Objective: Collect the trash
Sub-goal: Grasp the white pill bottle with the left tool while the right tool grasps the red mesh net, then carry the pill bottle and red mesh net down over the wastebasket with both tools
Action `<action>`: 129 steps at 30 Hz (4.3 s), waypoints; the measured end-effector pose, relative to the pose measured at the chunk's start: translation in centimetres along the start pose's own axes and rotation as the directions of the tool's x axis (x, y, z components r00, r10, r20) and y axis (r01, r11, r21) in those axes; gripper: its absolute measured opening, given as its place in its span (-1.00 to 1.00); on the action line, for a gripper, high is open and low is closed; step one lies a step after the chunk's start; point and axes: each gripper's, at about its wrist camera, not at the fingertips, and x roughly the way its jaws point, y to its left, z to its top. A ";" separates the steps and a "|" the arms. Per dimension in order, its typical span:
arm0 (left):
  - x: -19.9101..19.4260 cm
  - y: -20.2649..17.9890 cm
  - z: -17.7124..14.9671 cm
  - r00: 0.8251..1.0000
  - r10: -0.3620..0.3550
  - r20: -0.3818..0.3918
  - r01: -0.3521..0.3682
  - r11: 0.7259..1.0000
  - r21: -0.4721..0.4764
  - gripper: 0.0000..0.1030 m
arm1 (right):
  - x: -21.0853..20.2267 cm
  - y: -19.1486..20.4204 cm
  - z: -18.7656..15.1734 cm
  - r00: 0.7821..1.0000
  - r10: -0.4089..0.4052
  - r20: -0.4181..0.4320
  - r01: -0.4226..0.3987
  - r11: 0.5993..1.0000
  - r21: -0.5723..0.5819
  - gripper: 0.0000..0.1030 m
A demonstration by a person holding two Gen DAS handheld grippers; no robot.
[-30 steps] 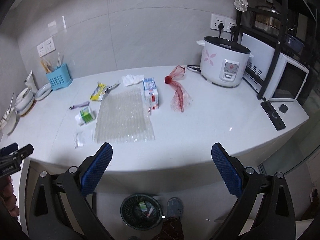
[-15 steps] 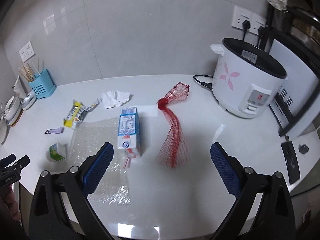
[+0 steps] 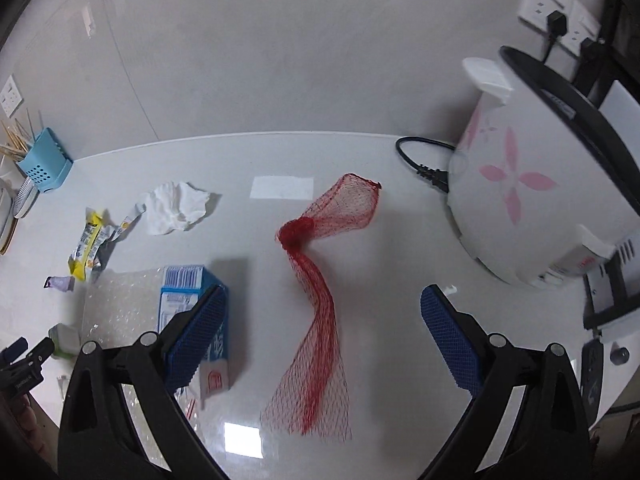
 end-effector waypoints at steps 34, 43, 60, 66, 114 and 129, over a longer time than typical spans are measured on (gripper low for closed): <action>6.3 1.5 1.8 0.987 0.077 -0.143 -0.103 0.977 -0.188 0.31 | 14.9 -0.1 6.9 0.952 0.090 -0.294 -0.081 0.996 0.044 -0.71; 5.5 1.0 1.8 0.989 0.089 -0.118 -0.110 0.976 -0.186 0.31 | 14.6 -0.6 7.6 0.961 0.076 -0.266 -0.071 0.997 0.027 -0.76; -0.4 0.3 1.1 0.998 0.069 -0.004 -0.069 0.989 -0.131 0.31 | 7.9 -0.3 5.3 0.987 0.069 -0.144 -0.065 0.997 0.031 -0.76; -2.2 0.8 0.7 0.999 0.034 0.027 -0.031 0.995 -0.095 0.31 | 3.8 -0.6 4.6 0.996 0.042 -0.083 -0.038 0.998 0.044 -0.77; -16.7 14.7 -20.4 0.937 -0.316 0.150 0.257 0.914 0.314 0.31 | -24.3 14.9 -30.1 0.987 -0.063 0.148 0.042 0.988 0.146 -0.76; -7.7 14.9 -28.7 0.961 -0.273 0.048 0.255 0.937 0.238 0.31 | -15.2 18.8 -37.0 0.999 0.045 -0.028 -0.046 0.999 -0.007 -0.76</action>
